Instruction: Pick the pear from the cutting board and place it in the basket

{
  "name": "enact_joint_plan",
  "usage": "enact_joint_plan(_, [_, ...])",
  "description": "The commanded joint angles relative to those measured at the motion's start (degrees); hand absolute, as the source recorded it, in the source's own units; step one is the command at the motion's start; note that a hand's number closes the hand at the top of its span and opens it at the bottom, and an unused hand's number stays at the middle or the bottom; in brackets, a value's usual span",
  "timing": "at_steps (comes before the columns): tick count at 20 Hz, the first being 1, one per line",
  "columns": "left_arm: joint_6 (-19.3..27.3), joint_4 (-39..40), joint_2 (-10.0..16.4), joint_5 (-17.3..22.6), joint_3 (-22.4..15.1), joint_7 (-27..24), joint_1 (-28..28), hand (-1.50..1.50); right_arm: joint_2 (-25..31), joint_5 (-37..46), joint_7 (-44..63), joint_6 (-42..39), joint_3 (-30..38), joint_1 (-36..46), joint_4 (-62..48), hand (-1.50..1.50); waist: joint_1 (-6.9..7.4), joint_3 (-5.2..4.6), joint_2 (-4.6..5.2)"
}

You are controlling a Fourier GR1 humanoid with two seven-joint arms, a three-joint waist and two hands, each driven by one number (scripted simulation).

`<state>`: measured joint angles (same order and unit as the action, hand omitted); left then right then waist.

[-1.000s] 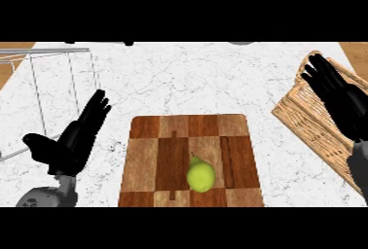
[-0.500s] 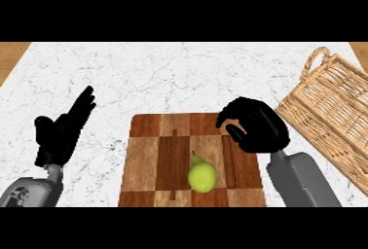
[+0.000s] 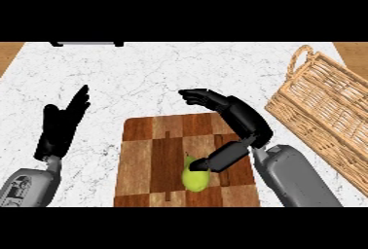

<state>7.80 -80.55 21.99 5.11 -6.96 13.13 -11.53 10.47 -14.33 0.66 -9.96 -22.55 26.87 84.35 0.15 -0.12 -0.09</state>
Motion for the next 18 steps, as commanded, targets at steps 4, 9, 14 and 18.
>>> enact_joint_plan(4, [1.82,0.47,-2.13,-1.86,-1.46,0.45,-1.08,0.0,17.12,5.68,11.29,-16.16,-2.34,14.23,-1.4,-1.5,0.49,-0.06,0.03])
enact_joint_plan(9, [-0.21,2.19,-1.17,-1.28,-0.57,-1.91,-0.32,0.0,23.15,-4.29,14.01,-36.88,-3.08,19.62,-5.52,-1.5,0.85,-0.03,0.32])
enact_joint_plan(14, [0.56,2.16,-2.76,-2.47,-0.57,-0.24,-2.15,0.0,18.55,-11.1,21.15,-44.19,-1.52,27.96,-13.28,-1.5,0.6,0.05,0.14])
enact_joint_plan(18, [-1.61,4.46,-2.47,-2.86,1.75,-2.63,-1.15,0.0,16.34,-8.58,22.36,-45.57,0.86,23.63,-12.54,-1.5,0.08,0.1,0.1])
